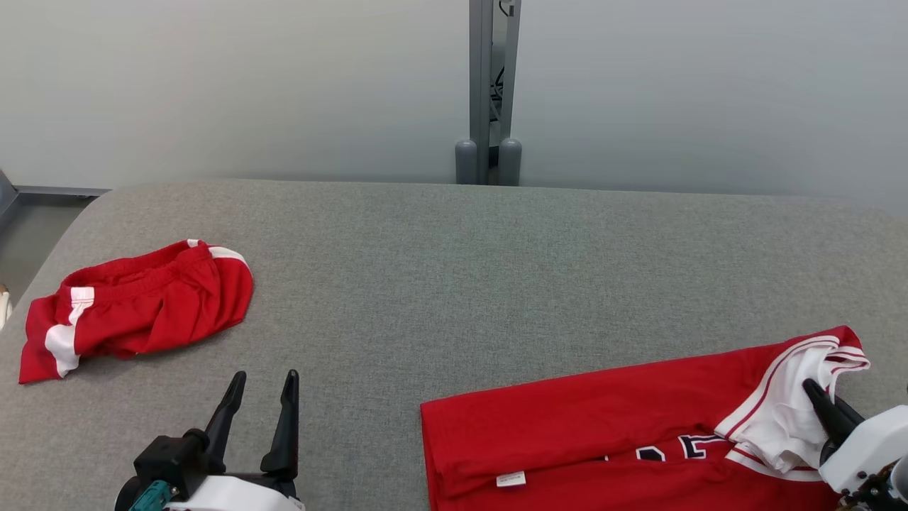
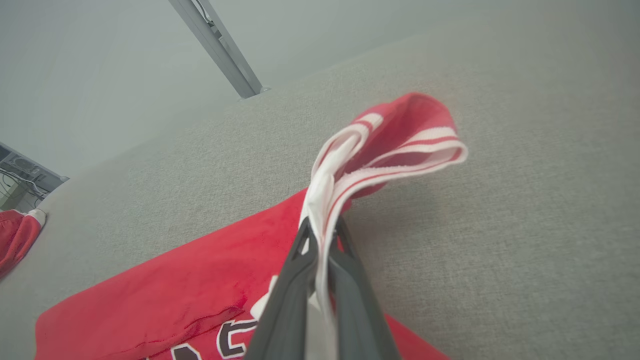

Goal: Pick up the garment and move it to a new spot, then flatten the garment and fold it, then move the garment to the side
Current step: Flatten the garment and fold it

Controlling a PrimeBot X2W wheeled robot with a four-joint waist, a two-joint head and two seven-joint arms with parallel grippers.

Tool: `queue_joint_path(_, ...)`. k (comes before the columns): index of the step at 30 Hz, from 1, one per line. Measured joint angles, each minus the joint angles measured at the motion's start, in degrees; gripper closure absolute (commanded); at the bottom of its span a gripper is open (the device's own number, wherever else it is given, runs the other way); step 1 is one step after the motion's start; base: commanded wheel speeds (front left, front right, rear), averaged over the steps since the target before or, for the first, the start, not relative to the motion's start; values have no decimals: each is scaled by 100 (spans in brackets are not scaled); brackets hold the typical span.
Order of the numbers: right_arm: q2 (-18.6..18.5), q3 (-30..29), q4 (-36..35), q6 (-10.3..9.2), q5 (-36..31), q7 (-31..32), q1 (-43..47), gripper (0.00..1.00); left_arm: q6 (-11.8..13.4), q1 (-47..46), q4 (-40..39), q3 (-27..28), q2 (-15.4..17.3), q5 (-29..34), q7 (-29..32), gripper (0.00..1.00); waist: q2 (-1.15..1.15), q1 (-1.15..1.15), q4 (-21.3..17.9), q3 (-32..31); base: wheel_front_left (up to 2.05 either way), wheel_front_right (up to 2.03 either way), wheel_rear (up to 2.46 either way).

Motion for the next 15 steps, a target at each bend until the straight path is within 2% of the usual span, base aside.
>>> queue_joint_path(6, 23, 144, -683, 0, 203, 241, 135, 100, 1, 1, 3, 3, -1, -27, 0, 0, 0, 0, -48, -40, 0, 0, 0)
queue_joint_path(15, 442, 165, -1633, 0, 764, 619, 383, 100, 44, 2, -1, -16, -1, -90, 0, 0, 0, 0, -19, -86, 0, 0, 0)
